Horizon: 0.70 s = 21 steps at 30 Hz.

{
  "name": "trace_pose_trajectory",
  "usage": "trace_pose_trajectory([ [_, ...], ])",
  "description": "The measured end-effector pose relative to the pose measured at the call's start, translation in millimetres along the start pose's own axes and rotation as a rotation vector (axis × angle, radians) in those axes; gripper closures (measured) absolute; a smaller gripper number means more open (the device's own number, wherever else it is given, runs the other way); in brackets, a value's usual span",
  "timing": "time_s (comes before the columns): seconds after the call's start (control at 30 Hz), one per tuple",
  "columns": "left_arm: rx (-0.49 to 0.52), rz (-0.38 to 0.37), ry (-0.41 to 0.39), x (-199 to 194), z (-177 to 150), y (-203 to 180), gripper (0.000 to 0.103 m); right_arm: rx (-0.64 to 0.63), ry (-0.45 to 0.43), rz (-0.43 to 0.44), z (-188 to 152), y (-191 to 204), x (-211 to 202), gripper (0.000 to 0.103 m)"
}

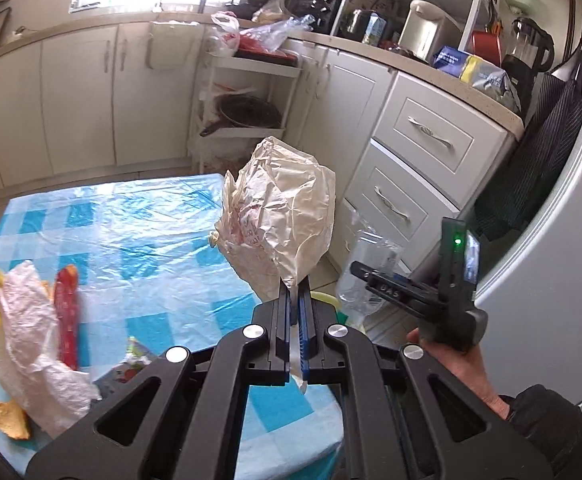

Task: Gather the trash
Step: 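Carry the bag and bottle to the yellow bucket and release both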

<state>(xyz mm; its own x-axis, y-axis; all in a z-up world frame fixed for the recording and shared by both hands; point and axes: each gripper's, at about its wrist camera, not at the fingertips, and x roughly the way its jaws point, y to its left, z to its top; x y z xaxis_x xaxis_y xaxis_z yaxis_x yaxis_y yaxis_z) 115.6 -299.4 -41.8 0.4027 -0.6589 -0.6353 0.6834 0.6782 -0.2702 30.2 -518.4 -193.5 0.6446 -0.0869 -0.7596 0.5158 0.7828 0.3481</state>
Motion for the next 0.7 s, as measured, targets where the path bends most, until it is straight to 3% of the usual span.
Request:
trace_pose_trajectory([
  [0.17,-0.015,-0.048,0.076,54,-1,-26,0.099,0.039,0.107,-0.025,-3,-16,26,0.048],
  [0.3,-0.037,-0.078,0.133,91,-1,-38,0.099,0.144,0.158,-0.008,-2,-38,32,0.035],
  [0.37,-0.043,-0.083,0.165,111,-4,-45,0.099,0.212,0.126,0.014,3,-49,22,0.035],
  [0.5,-0.045,-0.077,0.220,144,-12,-53,0.099,0.340,-0.048,0.067,18,-70,-21,0.030],
  [0.7,-0.025,-0.037,0.309,196,-28,-68,0.099,0.340,-0.195,0.134,35,-64,-56,0.024],
])
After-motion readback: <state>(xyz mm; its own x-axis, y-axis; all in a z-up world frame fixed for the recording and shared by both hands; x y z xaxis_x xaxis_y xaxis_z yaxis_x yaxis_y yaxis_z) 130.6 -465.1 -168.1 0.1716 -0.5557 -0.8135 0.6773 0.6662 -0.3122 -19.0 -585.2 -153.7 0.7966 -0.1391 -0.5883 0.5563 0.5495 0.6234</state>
